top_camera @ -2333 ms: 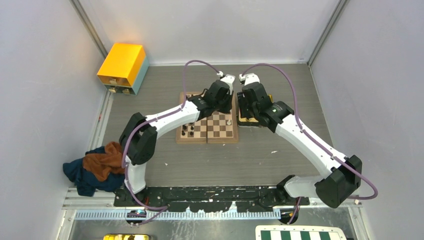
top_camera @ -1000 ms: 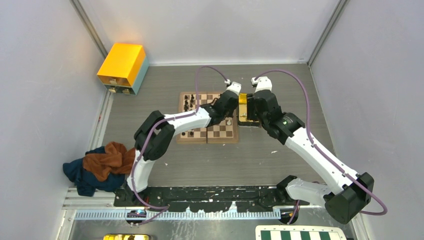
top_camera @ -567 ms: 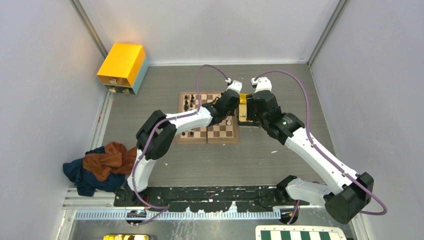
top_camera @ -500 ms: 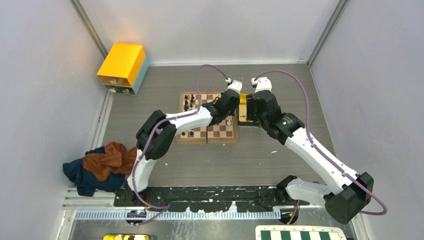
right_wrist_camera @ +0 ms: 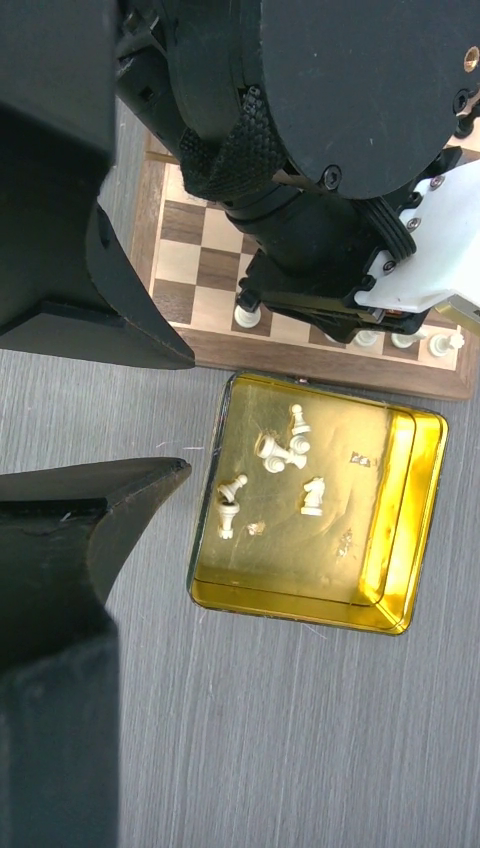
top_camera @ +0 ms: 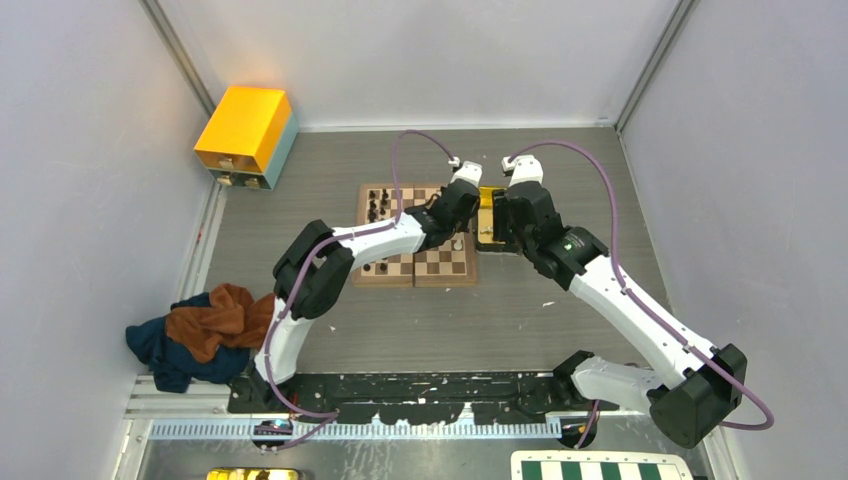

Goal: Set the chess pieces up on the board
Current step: Place the chess piece on the chessboard.

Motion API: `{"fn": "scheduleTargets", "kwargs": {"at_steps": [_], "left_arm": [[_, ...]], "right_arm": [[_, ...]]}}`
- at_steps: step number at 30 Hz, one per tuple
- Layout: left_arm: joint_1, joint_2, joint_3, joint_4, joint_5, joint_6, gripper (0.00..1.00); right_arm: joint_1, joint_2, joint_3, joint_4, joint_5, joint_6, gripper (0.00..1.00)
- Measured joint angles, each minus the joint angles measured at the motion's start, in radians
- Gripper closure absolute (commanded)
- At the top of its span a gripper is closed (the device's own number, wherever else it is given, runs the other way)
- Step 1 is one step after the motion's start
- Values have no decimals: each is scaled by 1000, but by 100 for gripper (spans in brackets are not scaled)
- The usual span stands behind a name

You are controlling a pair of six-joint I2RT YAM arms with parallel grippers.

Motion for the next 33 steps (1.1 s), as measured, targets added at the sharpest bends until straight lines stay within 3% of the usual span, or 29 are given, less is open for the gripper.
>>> {"fn": "scheduleTargets", "kwargs": {"at_steps": [16,33], "left_arm": [[0,0,0,-37,-16,-21,93],[0,2,13,-60,-16,-39,85]], "right_arm": [[0,0,-7,8,0,0,56],[0,0,-7,8,1,0,55]]}}
